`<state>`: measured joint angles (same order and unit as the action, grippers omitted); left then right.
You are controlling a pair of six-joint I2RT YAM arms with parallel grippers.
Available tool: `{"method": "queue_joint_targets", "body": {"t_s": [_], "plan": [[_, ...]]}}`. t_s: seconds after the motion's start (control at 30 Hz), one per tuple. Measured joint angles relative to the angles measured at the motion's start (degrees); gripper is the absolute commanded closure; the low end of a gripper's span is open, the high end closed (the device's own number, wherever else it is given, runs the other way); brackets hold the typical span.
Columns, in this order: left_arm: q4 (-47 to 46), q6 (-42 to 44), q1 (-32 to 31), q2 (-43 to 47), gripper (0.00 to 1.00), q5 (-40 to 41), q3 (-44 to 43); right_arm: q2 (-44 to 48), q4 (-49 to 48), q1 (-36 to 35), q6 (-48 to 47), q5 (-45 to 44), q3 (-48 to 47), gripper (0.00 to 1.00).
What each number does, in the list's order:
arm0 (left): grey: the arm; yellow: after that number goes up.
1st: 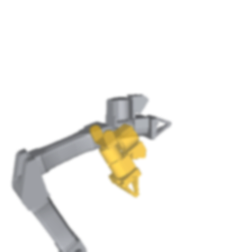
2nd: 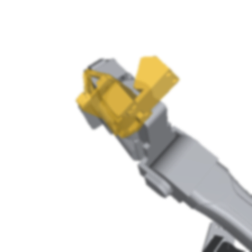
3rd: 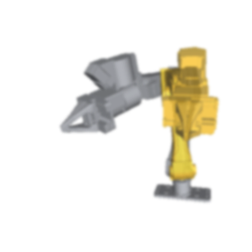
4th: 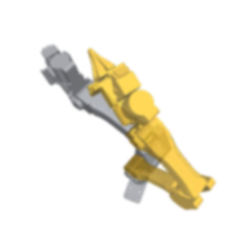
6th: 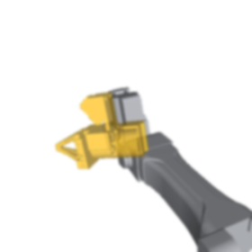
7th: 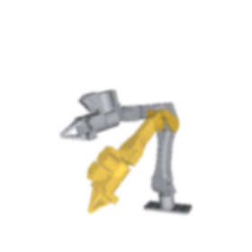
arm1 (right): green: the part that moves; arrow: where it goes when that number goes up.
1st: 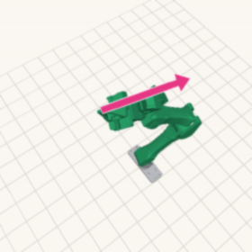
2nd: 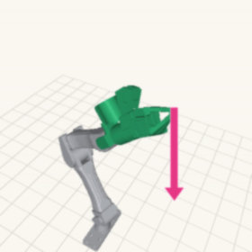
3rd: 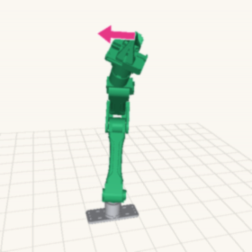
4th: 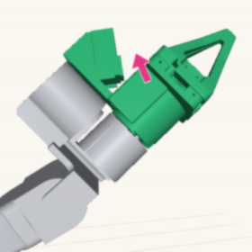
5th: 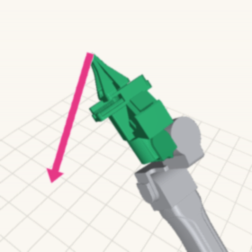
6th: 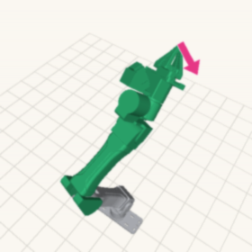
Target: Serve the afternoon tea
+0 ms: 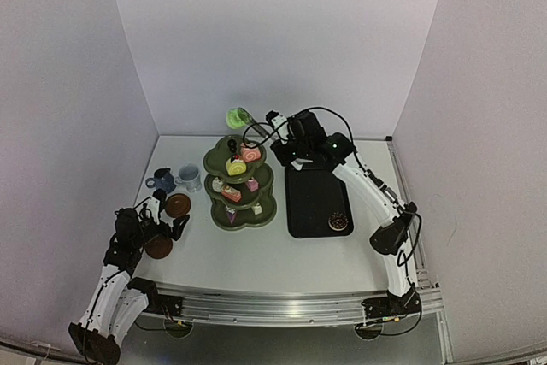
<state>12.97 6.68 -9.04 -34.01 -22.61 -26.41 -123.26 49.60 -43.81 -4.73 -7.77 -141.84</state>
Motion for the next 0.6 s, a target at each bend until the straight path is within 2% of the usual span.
{"method": "queue_joint_targets", "body": {"t_s": [0.6], "plan": [[0.0,0.8,0.0,0.2,0.01,-0.8,0.0,-0.1,2.1,-1.5,-4.1,0.2,2.9,1.0]]}}
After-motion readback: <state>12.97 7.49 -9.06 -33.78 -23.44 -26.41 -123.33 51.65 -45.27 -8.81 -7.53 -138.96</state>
